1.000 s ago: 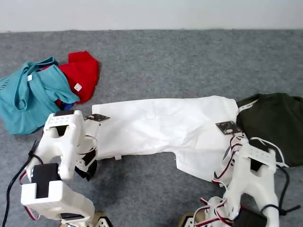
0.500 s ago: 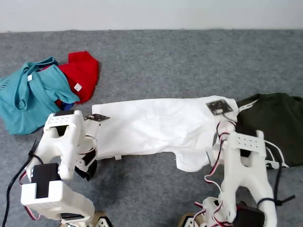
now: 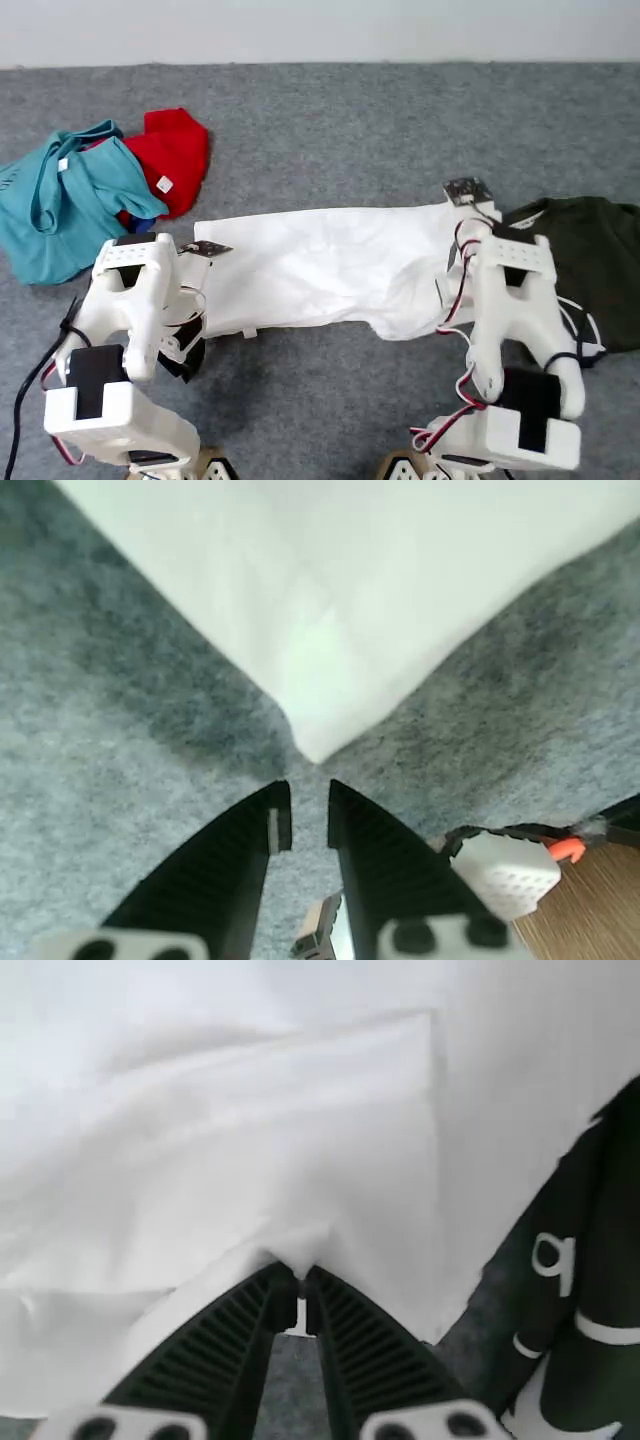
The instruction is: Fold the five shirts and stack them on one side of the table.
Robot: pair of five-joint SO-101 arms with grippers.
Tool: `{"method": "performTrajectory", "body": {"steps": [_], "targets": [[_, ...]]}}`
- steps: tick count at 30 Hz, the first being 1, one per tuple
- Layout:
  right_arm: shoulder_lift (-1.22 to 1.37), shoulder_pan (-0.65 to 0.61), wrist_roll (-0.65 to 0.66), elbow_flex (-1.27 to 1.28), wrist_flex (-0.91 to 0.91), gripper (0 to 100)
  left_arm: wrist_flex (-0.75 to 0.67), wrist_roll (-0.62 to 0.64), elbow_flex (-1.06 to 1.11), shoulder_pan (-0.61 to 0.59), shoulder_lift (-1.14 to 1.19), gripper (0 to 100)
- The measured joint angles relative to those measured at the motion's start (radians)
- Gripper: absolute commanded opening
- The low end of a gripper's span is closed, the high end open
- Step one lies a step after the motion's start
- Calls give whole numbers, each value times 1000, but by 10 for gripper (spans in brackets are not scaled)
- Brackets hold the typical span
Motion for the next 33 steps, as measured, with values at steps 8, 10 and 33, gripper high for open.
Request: {"method": "performTrajectory", "body": {"steps": [8,10,33], "targets": [[35,0,-48,-81,12,12,0,0,0,0,0,79],[69,0,-63,-94,0,12,0,0,0,0,0,79],[169,0,-98,-180,-32,12,0,0,0,0,0,79]]}}
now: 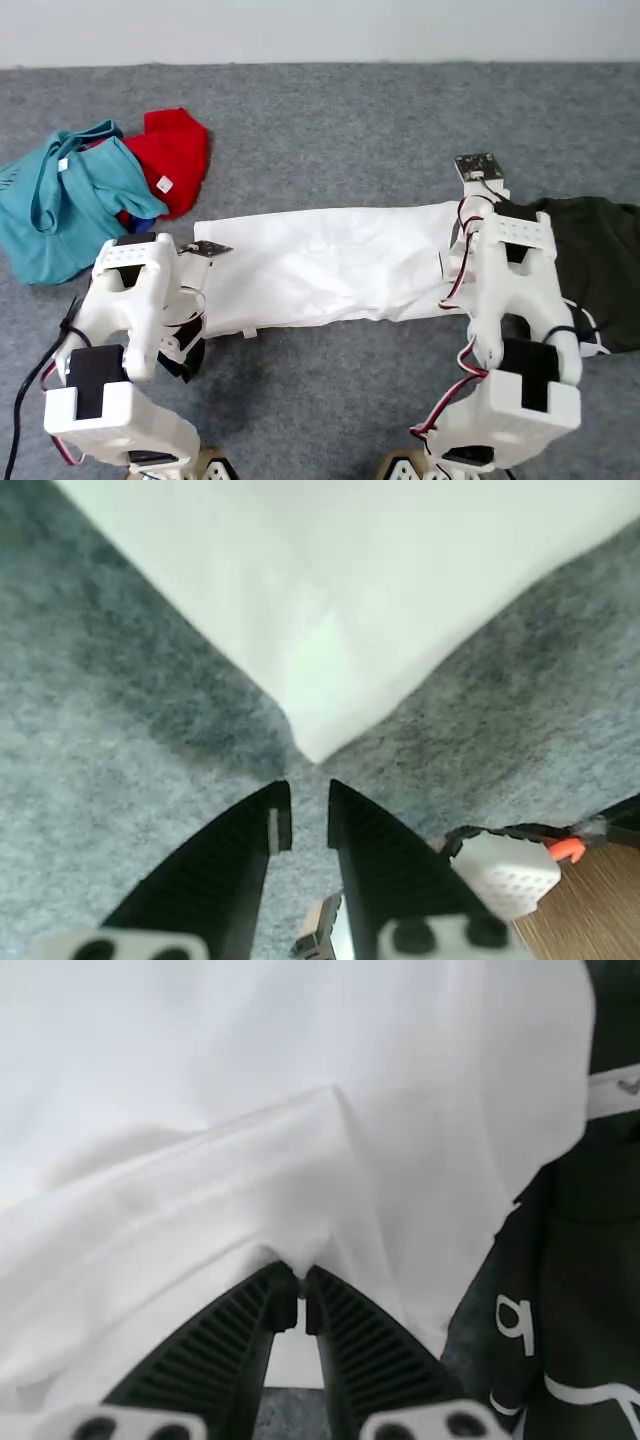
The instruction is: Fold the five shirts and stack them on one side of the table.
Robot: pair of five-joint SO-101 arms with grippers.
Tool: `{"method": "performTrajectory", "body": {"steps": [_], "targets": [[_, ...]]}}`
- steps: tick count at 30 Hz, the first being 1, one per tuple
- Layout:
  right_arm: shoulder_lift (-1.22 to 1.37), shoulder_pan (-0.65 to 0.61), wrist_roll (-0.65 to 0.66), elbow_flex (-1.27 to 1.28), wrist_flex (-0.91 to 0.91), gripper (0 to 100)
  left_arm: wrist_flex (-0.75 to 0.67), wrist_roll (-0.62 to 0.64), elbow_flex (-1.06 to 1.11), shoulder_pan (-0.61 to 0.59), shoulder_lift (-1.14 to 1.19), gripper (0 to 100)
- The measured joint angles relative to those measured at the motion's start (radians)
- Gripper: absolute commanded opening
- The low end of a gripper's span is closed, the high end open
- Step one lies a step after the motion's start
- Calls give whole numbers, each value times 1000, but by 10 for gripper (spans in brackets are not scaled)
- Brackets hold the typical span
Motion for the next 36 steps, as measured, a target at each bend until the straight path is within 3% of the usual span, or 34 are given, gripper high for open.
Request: {"method": "performTrajectory", "body": {"steps": [17,26,36], "targets": [[77,-2,-55,-78,-35,17,0,0,0,0,0,79],[160,-8,-57,-117,-34,150,0,0,0,0,0,79],[41,-2,-2,-293,242,149,0,0,0,0,0,79]]}}
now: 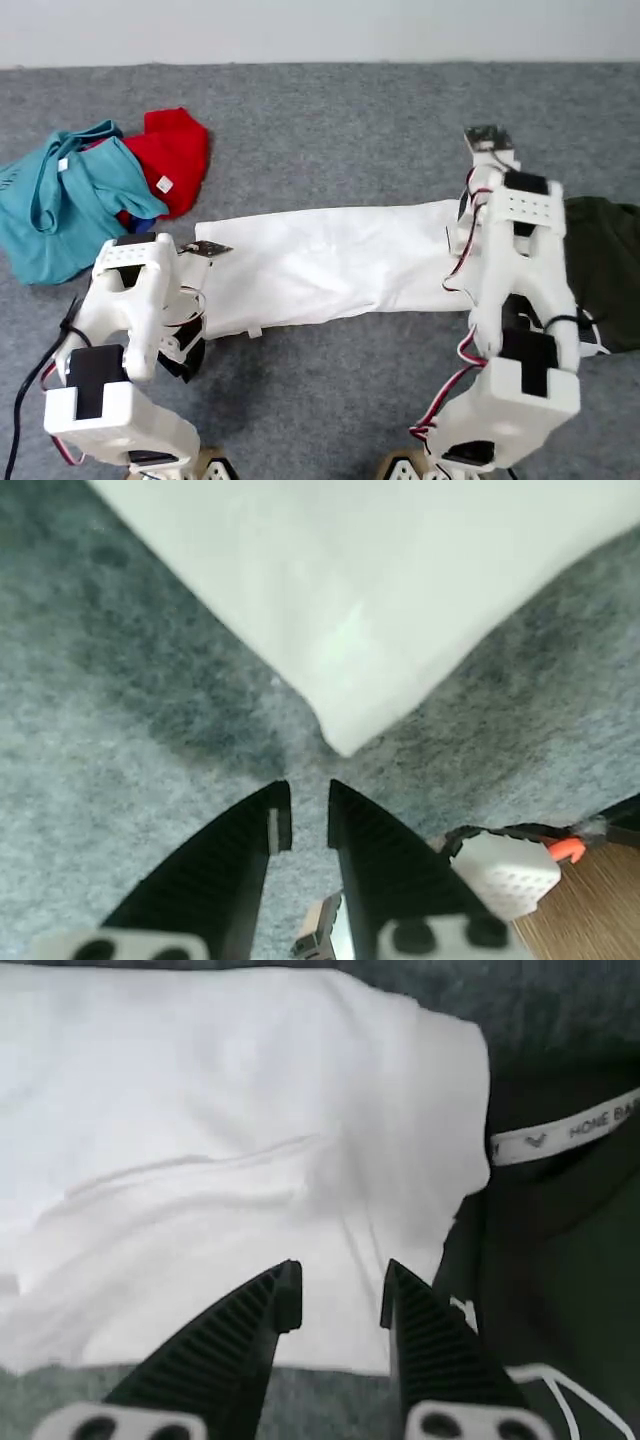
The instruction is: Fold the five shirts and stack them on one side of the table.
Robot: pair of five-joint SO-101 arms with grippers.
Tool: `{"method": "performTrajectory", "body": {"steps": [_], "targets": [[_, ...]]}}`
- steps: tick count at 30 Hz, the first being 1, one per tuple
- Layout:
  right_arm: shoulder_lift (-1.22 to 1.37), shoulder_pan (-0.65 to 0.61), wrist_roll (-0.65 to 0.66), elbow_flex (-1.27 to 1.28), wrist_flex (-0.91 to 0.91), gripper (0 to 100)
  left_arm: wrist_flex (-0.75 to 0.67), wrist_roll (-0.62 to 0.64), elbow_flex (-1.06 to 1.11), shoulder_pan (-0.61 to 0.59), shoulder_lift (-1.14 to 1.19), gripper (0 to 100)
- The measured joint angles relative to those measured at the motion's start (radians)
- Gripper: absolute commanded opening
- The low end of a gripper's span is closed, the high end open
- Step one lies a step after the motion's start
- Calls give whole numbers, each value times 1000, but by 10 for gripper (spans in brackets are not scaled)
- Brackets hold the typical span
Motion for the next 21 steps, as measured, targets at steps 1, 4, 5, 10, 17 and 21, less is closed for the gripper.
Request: {"method": "performTrajectory", "body": {"steps": [1,4,5,10,17,21], "targets": [[-11,0,9,-8,28,148,0,0,0,0,0,79],[-31,0,31,-12,95,147,0,0,0,0,0,79],[-32,0,34,-12,117,147,0,0,0,0,0,79],[-32,-58,35,-12,195,147,0,0,0,0,0,79],[-34,-252,37,14,164,147,-9,0,0,0,0,79],[-32,-281,25,15,158,147,-21,0,18,0,0,79]]}}
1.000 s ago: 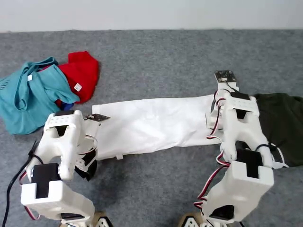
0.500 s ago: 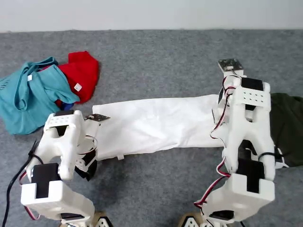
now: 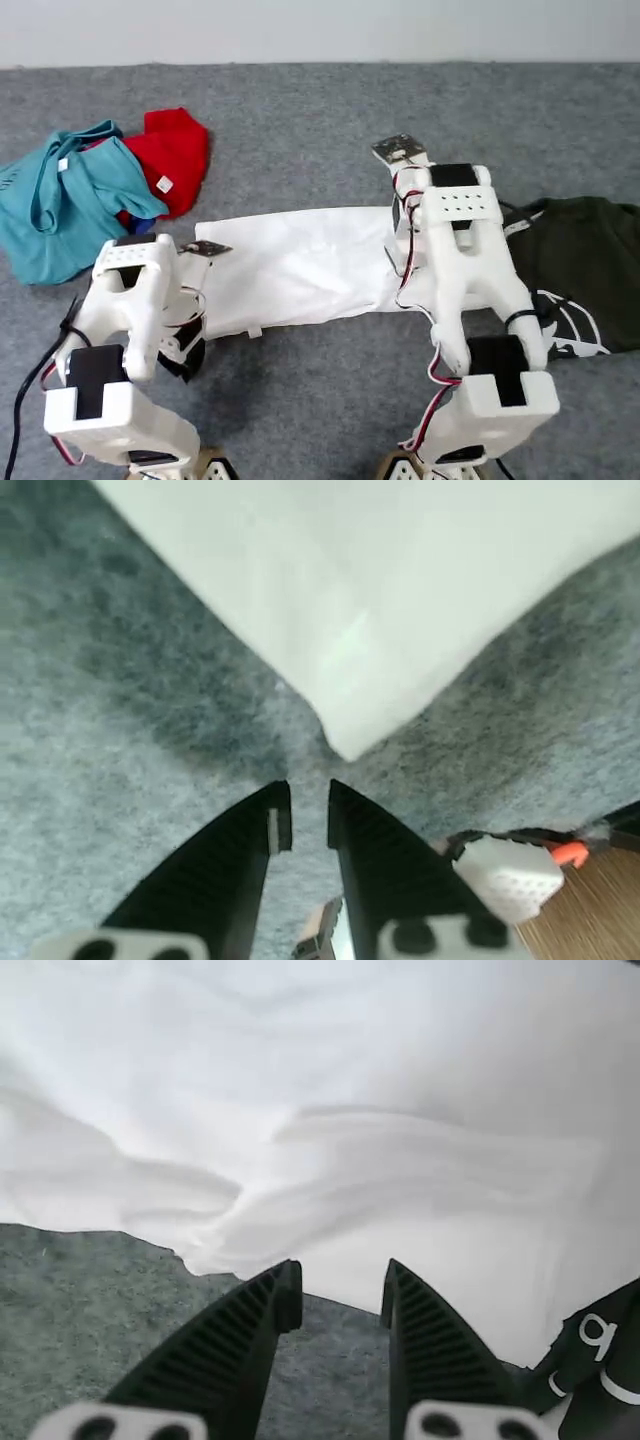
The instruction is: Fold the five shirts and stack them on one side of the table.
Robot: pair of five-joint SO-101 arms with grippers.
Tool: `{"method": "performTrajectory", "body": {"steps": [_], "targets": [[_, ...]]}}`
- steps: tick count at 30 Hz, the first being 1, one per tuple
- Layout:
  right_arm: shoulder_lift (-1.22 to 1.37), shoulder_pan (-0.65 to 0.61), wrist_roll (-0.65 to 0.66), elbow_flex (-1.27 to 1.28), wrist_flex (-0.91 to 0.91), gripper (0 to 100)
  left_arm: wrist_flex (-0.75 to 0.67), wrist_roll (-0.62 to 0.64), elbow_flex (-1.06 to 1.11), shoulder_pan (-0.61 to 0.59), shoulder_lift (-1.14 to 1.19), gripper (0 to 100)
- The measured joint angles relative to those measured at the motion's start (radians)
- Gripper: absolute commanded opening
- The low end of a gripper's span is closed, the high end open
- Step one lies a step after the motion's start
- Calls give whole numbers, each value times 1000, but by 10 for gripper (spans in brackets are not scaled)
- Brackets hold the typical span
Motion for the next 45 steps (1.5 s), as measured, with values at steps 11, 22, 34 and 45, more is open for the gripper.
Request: {"method": "performTrajectory", "body": {"steps": [11,22,34,45], "targets": [[77,-25,-12,0,-18,147,-95,0,92,0,-26,79],[238,-87,-54,-2,-206,147,-95,0,92,0,-26,79],[230,-89,-54,-14,-187,148,-95,0,92,0,-26,79],[-55,-63,-12,-121,86,153,-95,0,92,0,-26,79]]}}
